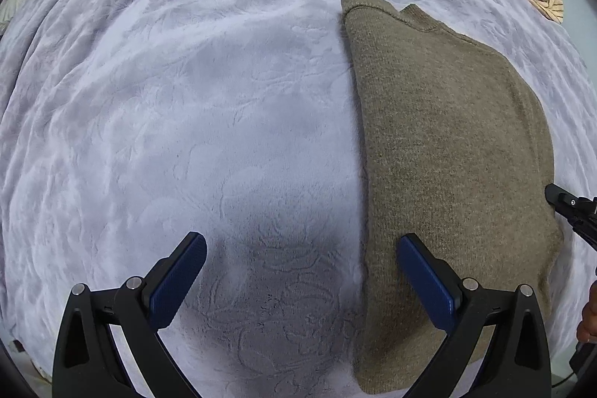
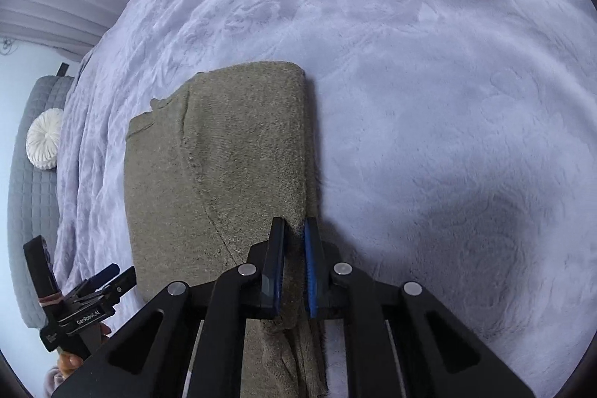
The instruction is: Fold small clothes
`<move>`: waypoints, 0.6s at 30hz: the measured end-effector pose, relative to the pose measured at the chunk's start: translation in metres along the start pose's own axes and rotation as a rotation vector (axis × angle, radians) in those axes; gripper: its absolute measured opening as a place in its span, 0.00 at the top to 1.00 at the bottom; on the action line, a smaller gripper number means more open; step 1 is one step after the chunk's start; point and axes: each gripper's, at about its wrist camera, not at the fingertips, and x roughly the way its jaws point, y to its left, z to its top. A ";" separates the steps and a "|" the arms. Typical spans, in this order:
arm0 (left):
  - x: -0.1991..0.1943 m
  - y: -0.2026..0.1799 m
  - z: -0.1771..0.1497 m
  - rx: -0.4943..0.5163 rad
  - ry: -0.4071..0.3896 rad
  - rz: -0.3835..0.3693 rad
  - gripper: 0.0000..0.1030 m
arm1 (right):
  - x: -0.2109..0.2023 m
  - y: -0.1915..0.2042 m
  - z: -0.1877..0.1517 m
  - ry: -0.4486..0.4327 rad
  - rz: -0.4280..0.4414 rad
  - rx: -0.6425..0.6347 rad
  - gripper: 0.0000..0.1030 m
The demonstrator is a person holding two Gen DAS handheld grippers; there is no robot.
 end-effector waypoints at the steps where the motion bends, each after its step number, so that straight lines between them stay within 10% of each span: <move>1: 0.000 0.000 0.000 0.003 -0.002 0.003 0.00 | -0.002 -0.001 -0.001 -0.002 0.013 0.000 0.90; 7: 0.003 -0.001 0.003 0.006 0.000 0.013 0.00 | -0.016 -0.005 -0.010 0.002 0.032 -0.015 0.89; 12: -0.003 -0.011 -0.002 0.017 -0.006 0.028 0.00 | -0.017 -0.013 -0.011 0.001 0.027 0.010 0.60; 18: -0.003 -0.006 -0.001 0.015 0.004 0.007 0.00 | -0.013 -0.018 -0.016 0.008 0.038 0.025 0.58</move>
